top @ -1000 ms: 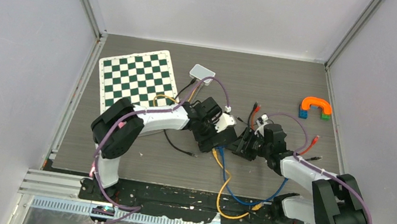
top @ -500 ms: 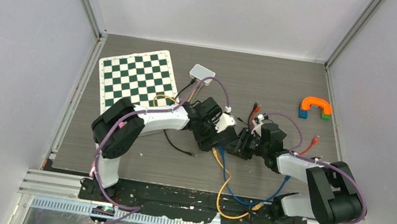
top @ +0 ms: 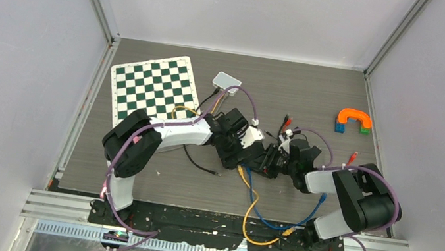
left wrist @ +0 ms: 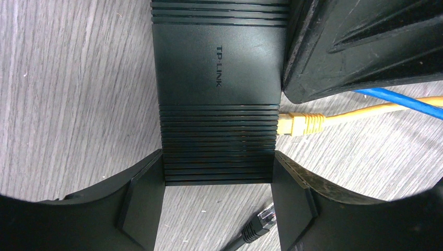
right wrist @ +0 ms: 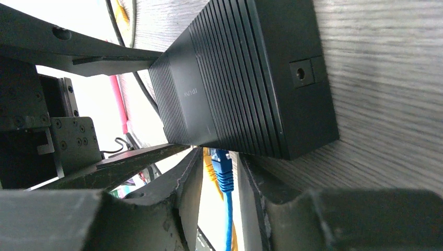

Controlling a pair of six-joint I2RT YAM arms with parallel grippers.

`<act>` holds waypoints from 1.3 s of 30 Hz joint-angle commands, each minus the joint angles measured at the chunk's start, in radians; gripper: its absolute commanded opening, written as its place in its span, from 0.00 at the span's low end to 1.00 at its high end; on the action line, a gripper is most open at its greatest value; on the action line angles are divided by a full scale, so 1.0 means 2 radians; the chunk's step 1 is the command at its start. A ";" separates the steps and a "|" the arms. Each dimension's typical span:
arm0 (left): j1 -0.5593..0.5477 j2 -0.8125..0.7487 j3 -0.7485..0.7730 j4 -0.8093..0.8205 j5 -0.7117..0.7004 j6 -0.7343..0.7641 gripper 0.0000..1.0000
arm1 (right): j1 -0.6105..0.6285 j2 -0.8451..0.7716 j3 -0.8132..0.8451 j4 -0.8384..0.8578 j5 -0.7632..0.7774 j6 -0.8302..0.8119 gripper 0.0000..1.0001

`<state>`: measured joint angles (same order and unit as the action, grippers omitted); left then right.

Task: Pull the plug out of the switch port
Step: Pull the connector from the switch port.

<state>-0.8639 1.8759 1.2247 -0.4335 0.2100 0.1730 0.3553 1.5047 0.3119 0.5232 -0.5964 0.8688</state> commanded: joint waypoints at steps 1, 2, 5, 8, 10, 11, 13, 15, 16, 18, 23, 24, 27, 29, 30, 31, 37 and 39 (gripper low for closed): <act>-0.001 -0.007 -0.006 0.003 0.020 0.008 0.47 | 0.003 0.019 0.002 0.051 0.000 0.013 0.35; -0.001 -0.006 -0.006 0.002 0.019 0.008 0.47 | 0.003 0.021 0.003 0.053 -0.002 0.013 0.33; -0.001 -0.005 -0.005 0.001 0.017 0.008 0.47 | 0.003 0.027 0.000 0.056 -0.007 0.011 0.28; -0.001 -0.007 -0.007 0.001 0.016 0.009 0.46 | 0.003 0.023 -0.006 0.052 -0.006 0.005 0.20; -0.001 -0.008 -0.008 0.001 0.014 0.011 0.46 | 0.003 0.020 -0.009 0.047 -0.005 0.001 0.15; -0.001 -0.008 -0.009 0.000 0.012 0.012 0.46 | 0.003 0.018 -0.009 0.045 -0.004 0.000 0.15; -0.001 -0.008 -0.009 -0.002 0.010 0.013 0.45 | 0.003 0.015 -0.012 0.041 -0.003 -0.004 0.08; -0.001 -0.009 -0.010 -0.003 0.008 0.014 0.45 | 0.003 0.013 -0.014 0.038 -0.003 -0.005 0.06; -0.001 -0.009 -0.010 -0.002 0.009 0.014 0.45 | 0.003 0.012 -0.013 0.037 -0.004 -0.006 0.06; -0.001 -0.008 -0.011 -0.001 0.009 0.014 0.44 | 0.003 0.010 -0.013 0.033 -0.004 -0.008 0.05; -0.001 -0.007 -0.011 -0.002 0.009 0.013 0.44 | 0.003 0.001 -0.012 0.013 0.001 -0.019 0.05; -0.001 -0.006 -0.010 -0.002 0.009 0.012 0.44 | 0.003 -0.002 -0.011 0.006 0.005 -0.022 0.05; -0.001 -0.006 -0.011 -0.005 0.007 0.012 0.43 | 0.003 -0.009 -0.004 -0.024 0.009 -0.035 0.14; -0.001 -0.007 -0.012 -0.004 0.009 0.011 0.43 | 0.003 -0.015 -0.007 -0.027 0.013 -0.036 0.19; -0.001 -0.008 -0.013 -0.003 0.010 0.011 0.43 | 0.003 -0.017 -0.008 -0.027 0.015 -0.037 0.24; -0.001 -0.007 -0.013 -0.003 0.012 0.012 0.43 | 0.003 -0.020 -0.009 -0.027 0.019 -0.035 0.28; -0.001 -0.007 -0.014 -0.003 0.016 0.012 0.42 | 0.003 -0.007 -0.005 0.008 0.014 -0.012 0.35; -0.001 -0.006 -0.014 -0.004 0.017 0.012 0.42 | 0.003 0.002 -0.003 0.023 0.011 -0.003 0.35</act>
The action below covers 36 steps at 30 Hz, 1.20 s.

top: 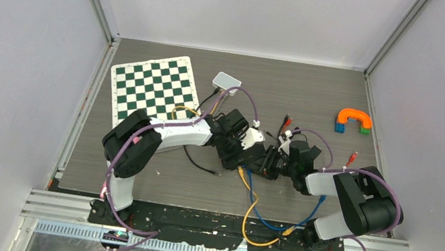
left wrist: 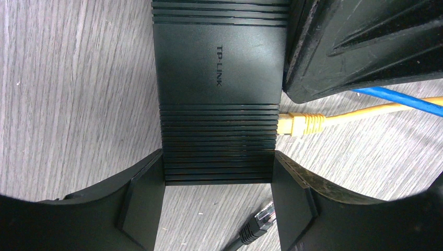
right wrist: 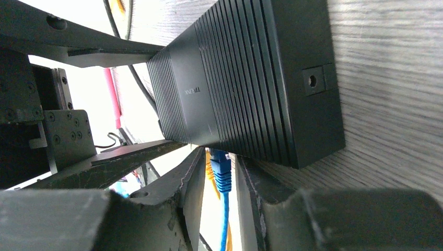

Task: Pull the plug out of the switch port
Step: Pull the connector from the switch port.

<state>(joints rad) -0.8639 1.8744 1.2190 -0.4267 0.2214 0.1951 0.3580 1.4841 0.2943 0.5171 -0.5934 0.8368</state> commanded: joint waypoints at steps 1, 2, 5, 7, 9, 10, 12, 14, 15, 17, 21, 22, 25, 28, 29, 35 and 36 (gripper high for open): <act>-0.001 -0.006 -0.012 -0.007 0.011 0.001 0.42 | 0.001 0.015 0.006 0.034 0.008 0.018 0.34; -0.001 -0.006 -0.013 -0.007 0.011 0.001 0.42 | 0.001 0.020 0.006 0.039 0.007 0.020 0.33; -0.001 -0.006 -0.016 -0.006 0.011 0.000 0.42 | 0.001 0.029 0.004 0.051 0.003 0.025 0.23; -0.001 -0.008 -0.017 -0.004 0.009 0.000 0.42 | 0.001 0.029 -0.001 0.053 0.002 0.025 0.17; -0.001 -0.007 -0.017 -0.004 0.007 -0.001 0.41 | 0.002 0.025 -0.007 0.052 0.003 0.022 0.12; -0.001 -0.006 -0.017 -0.004 0.005 -0.001 0.41 | 0.001 0.024 -0.009 0.051 0.004 0.021 0.08; -0.001 -0.005 -0.016 -0.004 0.003 -0.002 0.41 | 0.001 0.021 -0.015 0.045 0.004 0.014 0.06; -0.001 -0.003 -0.014 -0.004 0.002 -0.003 0.41 | 0.001 0.019 -0.017 0.029 0.001 0.000 0.05; -0.001 -0.003 -0.014 -0.004 0.003 -0.004 0.41 | 0.001 0.019 -0.017 0.026 -0.002 -0.002 0.05; -0.001 -0.003 -0.015 -0.003 0.001 -0.004 0.41 | 0.001 0.019 -0.022 0.034 -0.013 -0.001 0.05; -0.001 -0.001 -0.013 -0.004 -0.005 -0.005 0.41 | 0.001 0.027 -0.044 0.127 -0.039 0.053 0.05; -0.001 0.000 -0.012 -0.004 -0.005 -0.006 0.41 | 0.001 0.031 -0.051 0.156 -0.035 0.070 0.05; -0.001 0.000 -0.012 -0.004 -0.006 -0.009 0.40 | 0.002 0.029 -0.052 0.150 -0.007 0.075 0.05; -0.001 -0.002 -0.014 -0.005 -0.009 -0.010 0.40 | 0.007 0.012 -0.031 0.060 0.021 0.041 0.05; -0.001 -0.002 -0.014 -0.005 -0.010 -0.010 0.40 | 0.008 0.005 -0.026 0.039 0.025 0.031 0.05; -0.001 0.004 -0.011 -0.006 -0.017 -0.010 0.39 | 0.015 -0.026 -0.025 0.081 -0.039 0.036 0.05; -0.001 0.005 -0.011 -0.004 -0.016 -0.011 0.39 | 0.015 -0.026 -0.027 0.089 -0.043 0.042 0.05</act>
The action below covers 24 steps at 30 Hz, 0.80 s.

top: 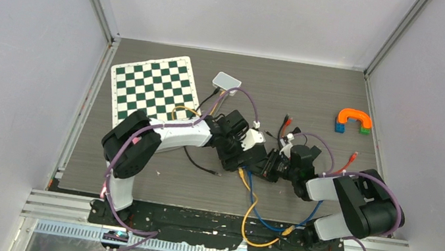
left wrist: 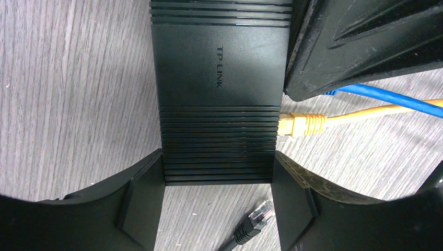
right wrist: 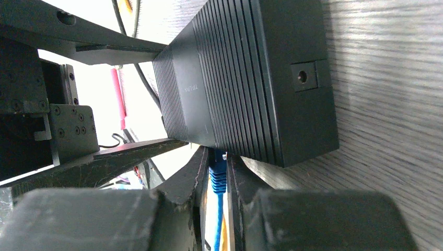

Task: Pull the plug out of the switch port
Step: Pull the connector from the switch port.

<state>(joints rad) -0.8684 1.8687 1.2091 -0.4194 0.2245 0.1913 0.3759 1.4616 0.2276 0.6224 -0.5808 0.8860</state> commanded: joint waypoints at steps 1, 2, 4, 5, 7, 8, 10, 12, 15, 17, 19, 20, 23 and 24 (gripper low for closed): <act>0.002 0.009 -0.006 -0.005 -0.017 -0.011 0.38 | 0.007 -0.012 0.004 0.047 -0.052 0.025 0.05; 0.002 0.010 -0.007 -0.003 -0.017 -0.014 0.38 | 0.008 -0.011 0.004 0.047 -0.052 0.026 0.05; 0.001 0.013 -0.003 -0.003 -0.019 -0.019 0.38 | 0.014 -0.007 0.010 0.017 -0.042 0.015 0.05; 0.002 0.014 -0.002 -0.004 -0.020 -0.021 0.37 | 0.021 -0.008 0.019 -0.023 -0.028 -0.003 0.05; 0.002 0.016 -0.001 -0.006 -0.023 -0.024 0.37 | 0.031 -0.013 0.031 -0.080 -0.004 -0.029 0.05; 0.002 0.016 -0.001 -0.007 -0.024 -0.024 0.36 | 0.033 -0.016 0.035 -0.096 -0.001 -0.040 0.05; 0.002 0.016 -0.001 -0.009 -0.028 -0.024 0.36 | 0.034 -0.019 0.025 -0.060 -0.022 -0.026 0.05; 0.002 0.016 -0.001 -0.009 -0.031 -0.023 0.36 | 0.034 -0.010 0.011 0.015 -0.054 0.017 0.05; 0.002 0.017 0.000 -0.011 -0.035 -0.023 0.35 | 0.035 0.015 0.002 0.098 -0.079 0.067 0.05; 0.002 0.018 0.003 -0.013 -0.039 -0.024 0.35 | 0.035 0.031 -0.006 0.131 -0.077 0.085 0.05; 0.002 0.018 0.003 -0.014 -0.043 -0.025 0.35 | 0.040 0.039 -0.004 0.108 -0.067 0.075 0.05; 0.002 0.018 0.003 -0.015 -0.043 -0.025 0.35 | 0.045 0.037 0.003 0.067 -0.056 0.056 0.05; 0.002 0.019 0.002 -0.020 -0.046 -0.024 0.35 | 0.056 0.006 0.022 -0.054 -0.016 -0.020 0.05; 0.002 0.018 0.000 -0.019 -0.046 -0.024 0.34 | 0.058 -0.003 0.024 -0.088 -0.011 -0.030 0.05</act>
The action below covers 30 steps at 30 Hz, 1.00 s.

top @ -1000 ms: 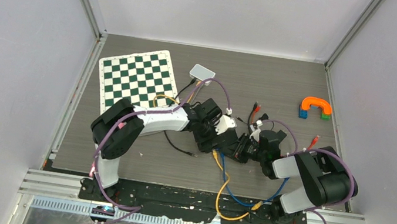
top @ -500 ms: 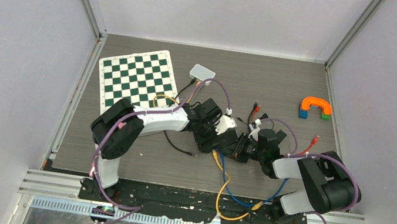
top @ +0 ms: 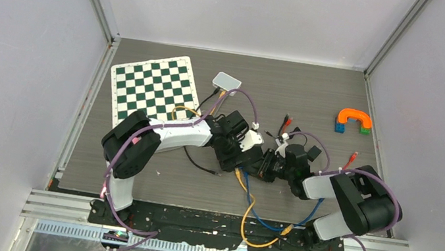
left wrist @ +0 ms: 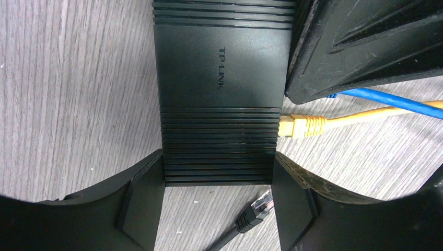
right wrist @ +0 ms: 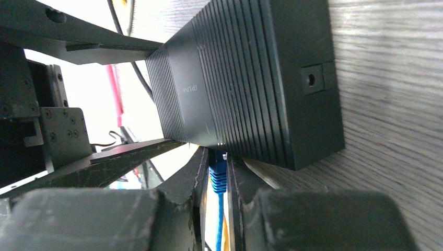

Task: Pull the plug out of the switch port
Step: Pull the connector from the switch port.

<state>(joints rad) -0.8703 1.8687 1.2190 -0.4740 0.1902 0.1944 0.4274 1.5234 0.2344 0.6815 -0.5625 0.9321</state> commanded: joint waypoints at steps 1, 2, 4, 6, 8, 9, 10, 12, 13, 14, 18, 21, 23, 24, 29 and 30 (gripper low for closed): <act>0.003 0.016 -0.009 0.011 -0.028 -0.025 0.34 | 0.033 -0.052 0.018 -0.124 -0.018 -0.061 0.05; 0.003 0.015 -0.011 0.013 -0.028 -0.026 0.34 | 0.033 -0.057 0.012 -0.121 -0.020 -0.061 0.05; 0.003 0.015 -0.012 0.015 -0.029 -0.027 0.34 | 0.034 -0.067 0.000 -0.092 -0.034 -0.050 0.05; 0.003 0.018 -0.009 0.014 -0.031 -0.028 0.34 | 0.033 -0.065 -0.006 -0.067 -0.049 -0.036 0.05; 0.003 0.019 -0.006 0.012 -0.033 -0.030 0.34 | 0.034 -0.055 -0.008 -0.047 -0.063 -0.025 0.05; 0.003 0.019 -0.005 0.012 -0.033 -0.031 0.34 | 0.033 -0.045 -0.010 -0.024 -0.074 -0.011 0.05; 0.003 0.019 -0.005 0.013 -0.033 -0.032 0.34 | 0.033 -0.040 -0.013 -0.011 -0.080 -0.004 0.05; 0.003 0.019 -0.004 0.013 -0.034 -0.033 0.34 | 0.033 -0.026 -0.018 0.028 -0.091 0.018 0.05; 0.003 0.018 -0.005 0.013 -0.033 -0.033 0.34 | 0.033 -0.021 -0.019 0.033 -0.089 0.024 0.05; 0.003 0.018 -0.005 0.014 -0.034 -0.033 0.34 | 0.034 -0.020 -0.019 0.026 -0.085 0.022 0.05; 0.003 0.018 -0.004 0.012 -0.039 -0.034 0.33 | 0.045 -0.042 -0.002 -0.083 -0.019 -0.029 0.05; 0.003 0.019 -0.004 0.012 -0.041 -0.034 0.33 | 0.054 -0.068 -0.003 -0.106 -0.019 -0.051 0.05; 0.003 0.020 -0.004 0.013 -0.041 -0.034 0.33 | 0.054 -0.073 -0.015 -0.056 -0.046 -0.030 0.05; 0.002 0.022 -0.003 0.013 -0.041 -0.034 0.33 | 0.054 -0.069 -0.018 -0.036 -0.066 -0.016 0.05; 0.003 0.026 0.004 0.011 -0.041 -0.037 0.32 | 0.056 -0.058 -0.016 -0.018 -0.074 -0.007 0.05; 0.003 0.025 0.004 0.010 -0.041 -0.037 0.32 | 0.057 -0.061 -0.014 -0.032 -0.063 -0.020 0.05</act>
<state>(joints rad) -0.8825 1.8652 1.2228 -0.5087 0.2020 0.1825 0.4873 1.4143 0.2039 0.6132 -0.4950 0.8890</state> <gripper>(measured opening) 0.673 0.197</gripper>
